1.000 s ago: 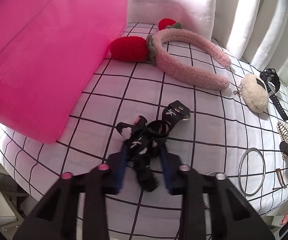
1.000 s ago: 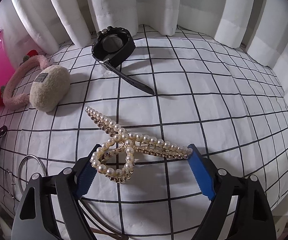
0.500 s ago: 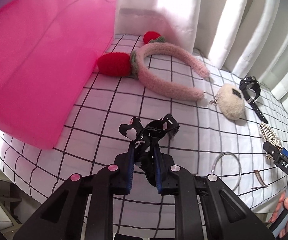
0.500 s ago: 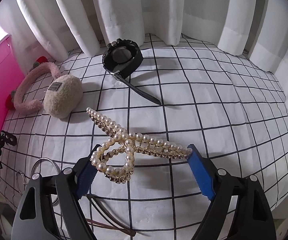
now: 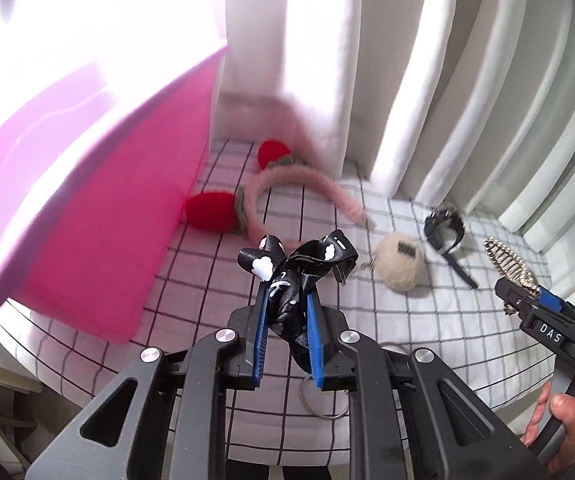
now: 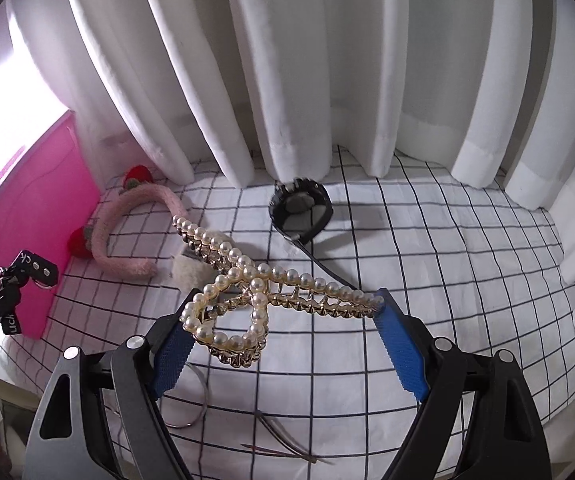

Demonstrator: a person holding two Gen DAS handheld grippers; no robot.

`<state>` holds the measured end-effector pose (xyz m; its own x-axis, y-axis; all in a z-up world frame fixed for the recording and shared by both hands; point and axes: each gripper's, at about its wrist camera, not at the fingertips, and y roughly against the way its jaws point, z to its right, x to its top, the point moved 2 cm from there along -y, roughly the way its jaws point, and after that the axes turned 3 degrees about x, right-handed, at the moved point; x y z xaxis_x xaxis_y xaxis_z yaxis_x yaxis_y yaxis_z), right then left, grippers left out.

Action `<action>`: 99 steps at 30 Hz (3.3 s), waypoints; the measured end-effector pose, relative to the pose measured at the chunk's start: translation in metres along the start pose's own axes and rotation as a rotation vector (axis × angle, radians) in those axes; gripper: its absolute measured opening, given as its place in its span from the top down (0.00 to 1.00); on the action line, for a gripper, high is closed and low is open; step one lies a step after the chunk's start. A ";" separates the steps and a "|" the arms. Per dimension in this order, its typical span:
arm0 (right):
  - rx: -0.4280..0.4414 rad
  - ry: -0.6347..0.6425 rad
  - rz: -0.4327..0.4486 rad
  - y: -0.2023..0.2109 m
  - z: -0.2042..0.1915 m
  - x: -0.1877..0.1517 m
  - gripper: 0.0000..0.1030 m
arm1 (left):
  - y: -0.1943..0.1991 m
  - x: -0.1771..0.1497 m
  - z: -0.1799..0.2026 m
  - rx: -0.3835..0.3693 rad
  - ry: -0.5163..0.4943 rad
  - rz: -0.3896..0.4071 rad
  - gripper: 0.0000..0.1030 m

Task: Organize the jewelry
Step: 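Carry the black strap and pearl clip over the pink tub with both tools, then open both tools to drop the strap and pearl clip into the tub, then move both tools back over the table toward the bangles and hairpin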

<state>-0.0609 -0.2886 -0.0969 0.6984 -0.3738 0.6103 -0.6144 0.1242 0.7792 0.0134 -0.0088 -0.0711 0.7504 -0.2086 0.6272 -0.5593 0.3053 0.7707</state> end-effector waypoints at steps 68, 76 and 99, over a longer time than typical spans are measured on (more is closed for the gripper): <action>0.345 0.431 -0.093 -0.066 -0.389 0.114 0.21 | 0.002 0.094 -0.246 0.379 0.223 0.045 0.12; 0.354 0.428 -0.072 -0.056 -0.388 0.116 0.21 | 0.012 0.089 -0.247 0.398 0.258 0.041 0.12; 0.374 0.362 0.029 0.009 -0.329 0.109 0.21 | 0.070 0.078 -0.193 0.397 0.260 0.115 0.08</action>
<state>0.1304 -0.0259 0.0240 0.7211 -0.0250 0.6924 -0.6780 -0.2315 0.6977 0.1008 0.1758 0.0101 0.7105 0.0601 0.7011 -0.6971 -0.0755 0.7129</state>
